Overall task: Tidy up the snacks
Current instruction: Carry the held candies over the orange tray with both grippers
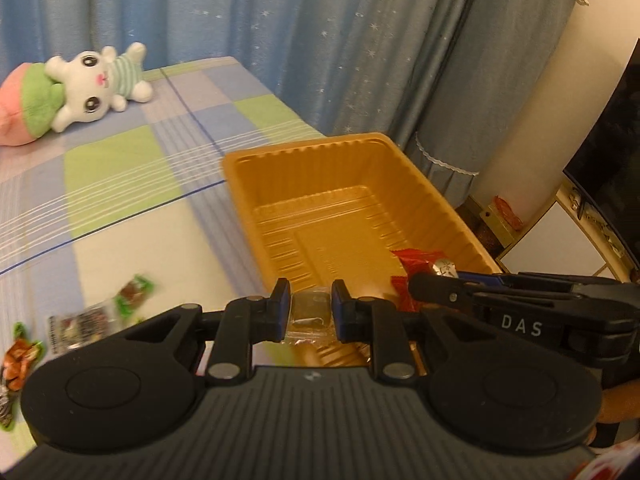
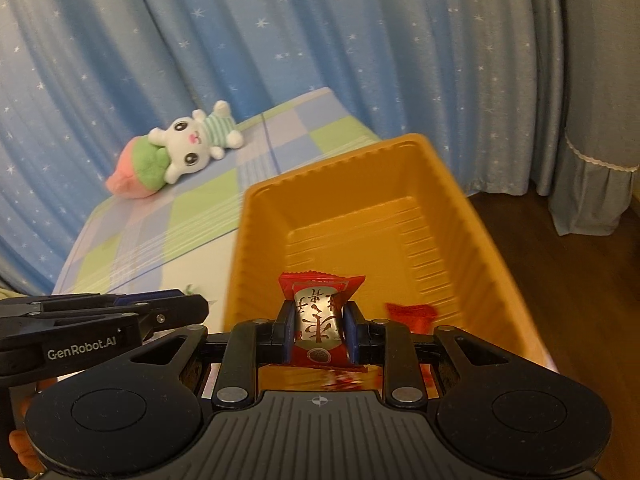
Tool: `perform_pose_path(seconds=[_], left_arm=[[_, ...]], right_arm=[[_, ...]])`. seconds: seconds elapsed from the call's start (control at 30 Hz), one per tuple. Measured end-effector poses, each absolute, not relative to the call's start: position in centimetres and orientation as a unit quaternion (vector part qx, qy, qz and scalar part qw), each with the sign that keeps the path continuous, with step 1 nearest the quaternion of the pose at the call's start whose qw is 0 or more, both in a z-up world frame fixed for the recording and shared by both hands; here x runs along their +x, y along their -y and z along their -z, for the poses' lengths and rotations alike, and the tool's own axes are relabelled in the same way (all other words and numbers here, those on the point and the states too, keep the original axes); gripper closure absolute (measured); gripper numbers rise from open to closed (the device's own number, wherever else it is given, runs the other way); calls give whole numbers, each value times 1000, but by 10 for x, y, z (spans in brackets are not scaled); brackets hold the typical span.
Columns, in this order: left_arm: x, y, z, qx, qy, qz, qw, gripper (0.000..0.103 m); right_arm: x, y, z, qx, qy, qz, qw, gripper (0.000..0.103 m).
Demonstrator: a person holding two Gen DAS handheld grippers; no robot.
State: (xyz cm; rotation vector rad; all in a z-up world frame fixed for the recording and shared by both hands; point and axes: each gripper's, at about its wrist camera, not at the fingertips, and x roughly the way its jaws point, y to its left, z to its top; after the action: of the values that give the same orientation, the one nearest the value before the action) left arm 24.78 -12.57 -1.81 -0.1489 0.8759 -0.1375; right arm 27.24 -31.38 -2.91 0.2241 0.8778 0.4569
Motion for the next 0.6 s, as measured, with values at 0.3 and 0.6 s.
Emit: perform_pose_path(seconds=[0.3,0.6], left_arm=[[279,155,46,-58,-448,46,891,83],[303,167,61,-50,-462,24,885,83]], right_arm=[[298,347,38,104,-426,-220,871,77],[319,360,44,103,-433,-229,866,77]])
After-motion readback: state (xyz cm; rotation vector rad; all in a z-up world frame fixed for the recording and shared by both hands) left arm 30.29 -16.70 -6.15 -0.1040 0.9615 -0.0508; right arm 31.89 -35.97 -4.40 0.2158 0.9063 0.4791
